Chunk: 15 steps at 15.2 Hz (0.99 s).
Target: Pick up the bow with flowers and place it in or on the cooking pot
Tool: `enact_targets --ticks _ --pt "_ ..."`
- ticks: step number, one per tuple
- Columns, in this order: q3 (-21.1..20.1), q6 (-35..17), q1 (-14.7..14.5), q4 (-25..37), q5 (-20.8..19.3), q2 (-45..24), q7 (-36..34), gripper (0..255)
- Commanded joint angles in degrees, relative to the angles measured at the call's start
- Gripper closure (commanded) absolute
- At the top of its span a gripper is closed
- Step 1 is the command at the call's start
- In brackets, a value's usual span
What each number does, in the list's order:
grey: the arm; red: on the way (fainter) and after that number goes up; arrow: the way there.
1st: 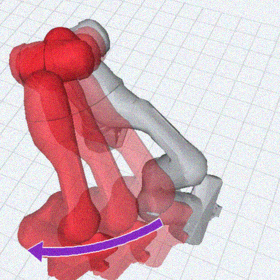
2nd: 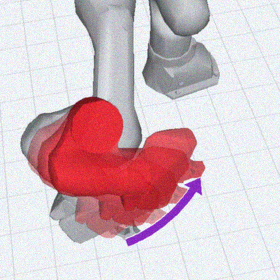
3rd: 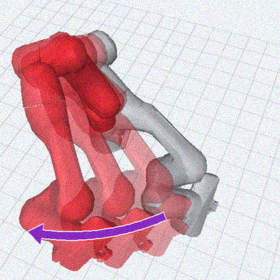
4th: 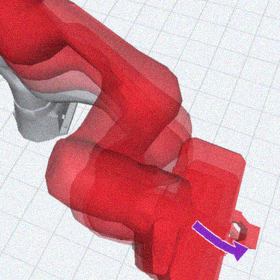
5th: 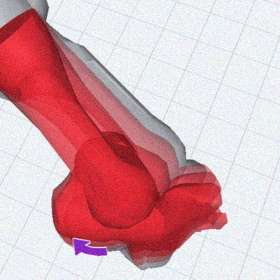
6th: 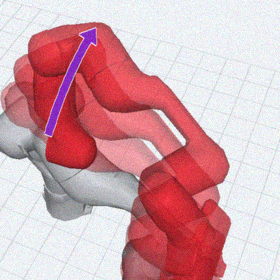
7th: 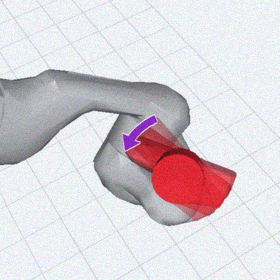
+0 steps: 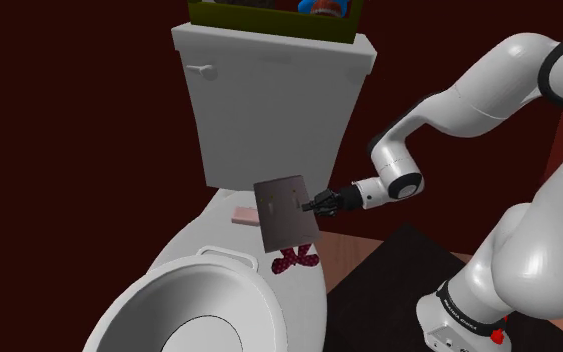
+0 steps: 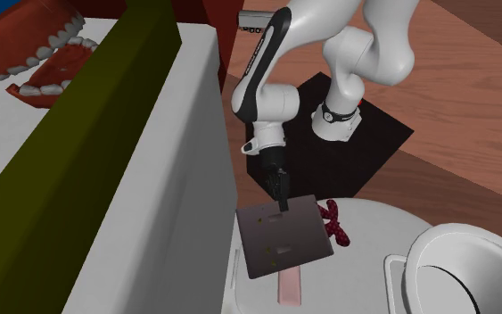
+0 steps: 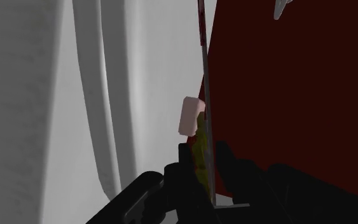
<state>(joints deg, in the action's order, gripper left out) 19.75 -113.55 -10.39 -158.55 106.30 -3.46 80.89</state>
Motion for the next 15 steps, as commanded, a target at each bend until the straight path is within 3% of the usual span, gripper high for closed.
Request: enact_targets --ticks 1,15 --pt "0.0 -1.2 -0.1 -0.5 -0.8 2.4 -1.6 255" --pt "-1.2 -9.0 0.0 -3.0 -7.7 18.3 -14.4 255"
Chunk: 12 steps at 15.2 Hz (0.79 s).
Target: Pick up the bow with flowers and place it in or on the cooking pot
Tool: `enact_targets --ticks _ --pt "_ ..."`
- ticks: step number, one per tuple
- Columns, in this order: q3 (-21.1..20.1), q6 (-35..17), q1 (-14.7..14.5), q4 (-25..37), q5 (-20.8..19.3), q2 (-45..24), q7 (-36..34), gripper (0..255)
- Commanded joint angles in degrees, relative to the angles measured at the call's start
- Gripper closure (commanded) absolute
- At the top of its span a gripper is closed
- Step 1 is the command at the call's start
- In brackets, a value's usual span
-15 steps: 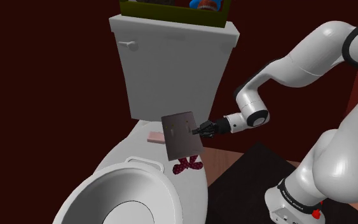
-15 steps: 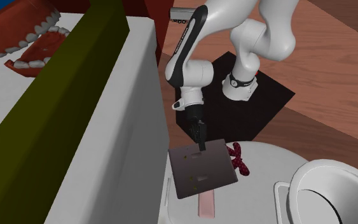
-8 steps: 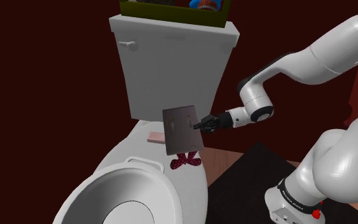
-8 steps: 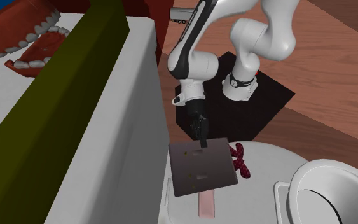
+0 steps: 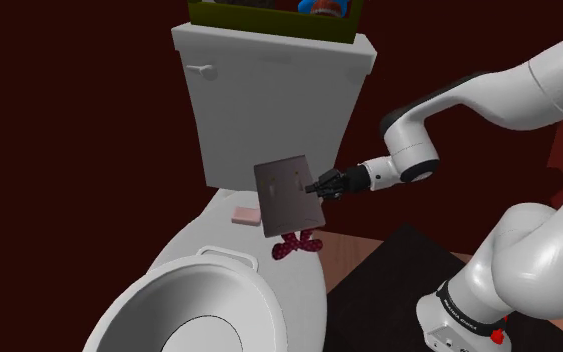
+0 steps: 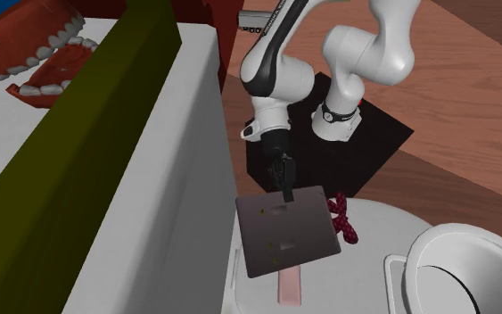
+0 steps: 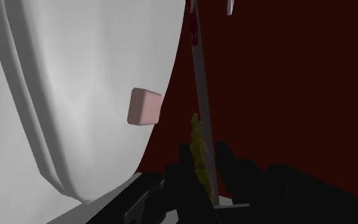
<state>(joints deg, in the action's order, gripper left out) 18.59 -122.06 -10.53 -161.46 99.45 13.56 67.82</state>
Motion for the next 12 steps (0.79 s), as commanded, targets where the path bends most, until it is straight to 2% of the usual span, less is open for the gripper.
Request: enact_targets --ticks 1,12 --pt "-0.2 -1.0 0.2 -0.2 -1.4 2.4 -2.3 255" --pt "-2.4 -4.9 1.0 -0.3 -7.7 12.7 -14.0 255"
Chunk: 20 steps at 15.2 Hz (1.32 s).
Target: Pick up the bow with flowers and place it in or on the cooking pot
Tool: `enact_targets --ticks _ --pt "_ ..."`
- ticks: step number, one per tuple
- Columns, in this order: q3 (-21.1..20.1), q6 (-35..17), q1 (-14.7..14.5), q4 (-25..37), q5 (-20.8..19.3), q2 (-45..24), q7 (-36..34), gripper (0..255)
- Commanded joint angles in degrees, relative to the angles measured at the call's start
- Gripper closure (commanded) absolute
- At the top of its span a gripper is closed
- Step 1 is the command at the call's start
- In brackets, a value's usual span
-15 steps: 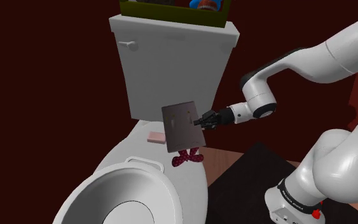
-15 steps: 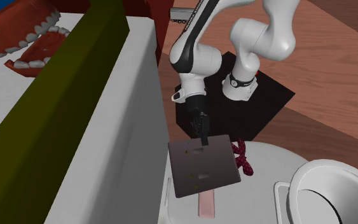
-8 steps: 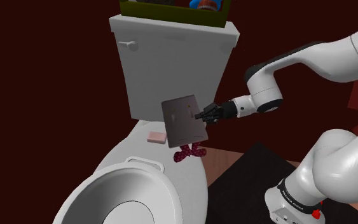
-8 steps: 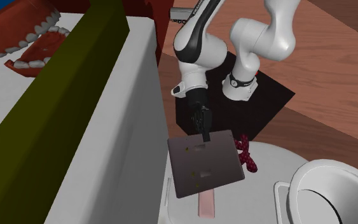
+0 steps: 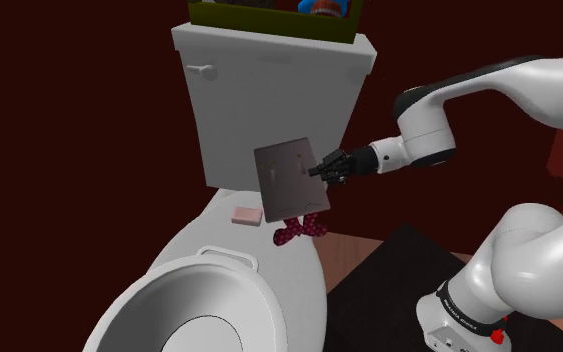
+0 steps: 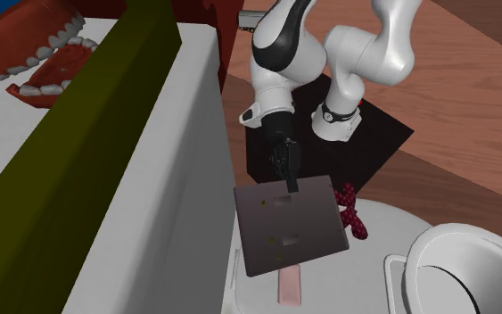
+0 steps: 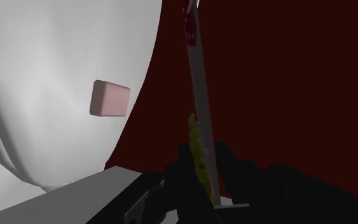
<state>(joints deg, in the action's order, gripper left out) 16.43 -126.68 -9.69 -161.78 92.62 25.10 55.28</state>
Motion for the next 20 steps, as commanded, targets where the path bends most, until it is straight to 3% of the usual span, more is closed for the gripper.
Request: enact_targets --ticks 1,8,14,20 --pt "-0.4 -0.5 0.3 0.0 -1.5 2.0 -2.5 255" --pt "-1.9 -1.7 1.0 0.8 -5.6 7.2 -9.9 255" --pt "-12.2 -10.5 -5.3 -3.6 7.5 13.1 -10.4 255" --pt "-23.6 -18.9 -12.0 -3.3 24.2 14.2 -8.4 255"
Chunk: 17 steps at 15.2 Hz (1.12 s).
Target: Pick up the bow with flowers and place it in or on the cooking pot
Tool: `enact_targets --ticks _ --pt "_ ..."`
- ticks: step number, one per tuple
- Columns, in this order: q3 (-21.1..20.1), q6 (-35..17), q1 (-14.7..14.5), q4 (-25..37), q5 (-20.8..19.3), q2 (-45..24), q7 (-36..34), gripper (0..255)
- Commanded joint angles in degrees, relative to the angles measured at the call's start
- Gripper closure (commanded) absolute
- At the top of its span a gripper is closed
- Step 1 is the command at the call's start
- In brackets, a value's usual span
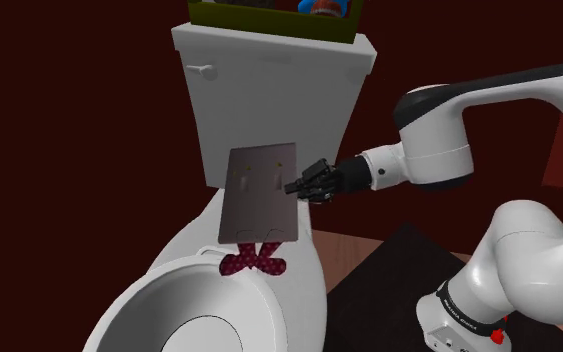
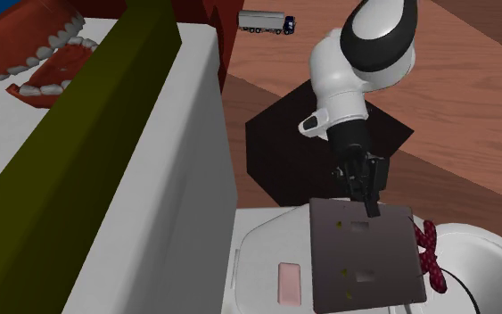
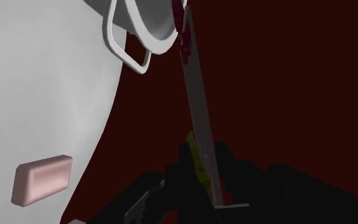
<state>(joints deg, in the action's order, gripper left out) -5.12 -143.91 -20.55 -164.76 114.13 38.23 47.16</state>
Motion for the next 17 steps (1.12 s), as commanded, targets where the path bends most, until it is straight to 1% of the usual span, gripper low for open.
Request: enact_targets --ticks 1,4,6,8,11,14,16,17 --pt "-4.0 -2.9 -2.1 0.2 5.6 0.8 0.3 255" --pt "-10.1 -6.4 -3.9 2.4 14.4 -0.7 2.6 255" --pt "-14.2 -8.4 -4.5 4.3 20.1 -2.1 4.5 255" --pt "-18.4 -10.4 -4.4 6.7 25.7 -3.8 6.5 255" --pt "-25.0 -13.2 -3.2 10.7 33.6 -6.4 10.0 255" --pt "-31.8 -15.8 -0.6 15.4 41.3 -9.3 14.2 255" --pt "-36.7 -17.4 2.0 18.8 46.4 -11.1 17.4 255" --pt "-43.1 -17.5 7.1 20.1 46.7 -10.3 14.6 255"
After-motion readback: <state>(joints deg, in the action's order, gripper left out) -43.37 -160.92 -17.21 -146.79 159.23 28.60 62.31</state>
